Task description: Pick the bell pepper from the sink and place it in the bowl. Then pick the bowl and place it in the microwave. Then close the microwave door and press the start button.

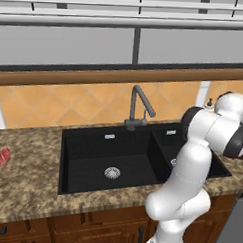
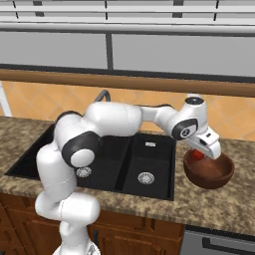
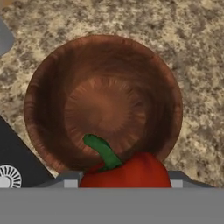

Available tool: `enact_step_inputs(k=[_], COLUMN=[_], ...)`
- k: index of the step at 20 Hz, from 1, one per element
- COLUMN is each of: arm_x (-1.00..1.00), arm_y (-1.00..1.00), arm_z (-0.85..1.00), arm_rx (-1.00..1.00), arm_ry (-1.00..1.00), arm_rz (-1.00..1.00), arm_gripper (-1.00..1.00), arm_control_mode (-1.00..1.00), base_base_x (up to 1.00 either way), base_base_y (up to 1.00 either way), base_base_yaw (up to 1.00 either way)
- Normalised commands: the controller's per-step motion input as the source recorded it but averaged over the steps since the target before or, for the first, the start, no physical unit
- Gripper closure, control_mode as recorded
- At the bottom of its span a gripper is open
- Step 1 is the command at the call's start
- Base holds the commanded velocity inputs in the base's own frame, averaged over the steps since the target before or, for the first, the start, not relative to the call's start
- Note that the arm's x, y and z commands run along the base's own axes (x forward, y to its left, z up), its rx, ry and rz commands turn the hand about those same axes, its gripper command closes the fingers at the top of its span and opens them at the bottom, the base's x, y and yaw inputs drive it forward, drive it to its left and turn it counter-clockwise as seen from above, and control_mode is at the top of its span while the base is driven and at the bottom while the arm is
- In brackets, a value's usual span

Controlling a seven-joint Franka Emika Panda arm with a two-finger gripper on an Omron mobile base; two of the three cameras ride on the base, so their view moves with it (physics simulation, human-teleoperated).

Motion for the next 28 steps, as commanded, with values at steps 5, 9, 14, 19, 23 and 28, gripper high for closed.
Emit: enact_step_inputs(k=[5,9,14,19,23,28], arm_x=[0.03,0.1,0.18,0.24,0.2,0.06], arm_y=[-0.29,-0.06,0.0,0.0,0.0,0.0], arm_z=[-0.17,-0.19,-0.24,-0.34,-0.4,-0.36], arm_rx=[0.05,0.01,0.0,0.0,0.0,0.0], arm_ry=[0.0,0.04,0.03,0.01,0.0,0.0], arm_rz=[0.01,0.0,0.0,0.0,0.0,0.0], arm_gripper=[1.0,1.0,1.0,1.0,1.0,1.0], arm_control_mode=[-1.0,-1.0,-1.0,-1.0,-1.0,-1.0], base_base_x=[0.0,0.0,0.0,0.0,0.0,0.0], base_base_y=[0.0,0.0,0.0,0.0,0.0,0.0], base_base_yaw=[0.0,0.0,0.0,0.0,0.0,0.0])
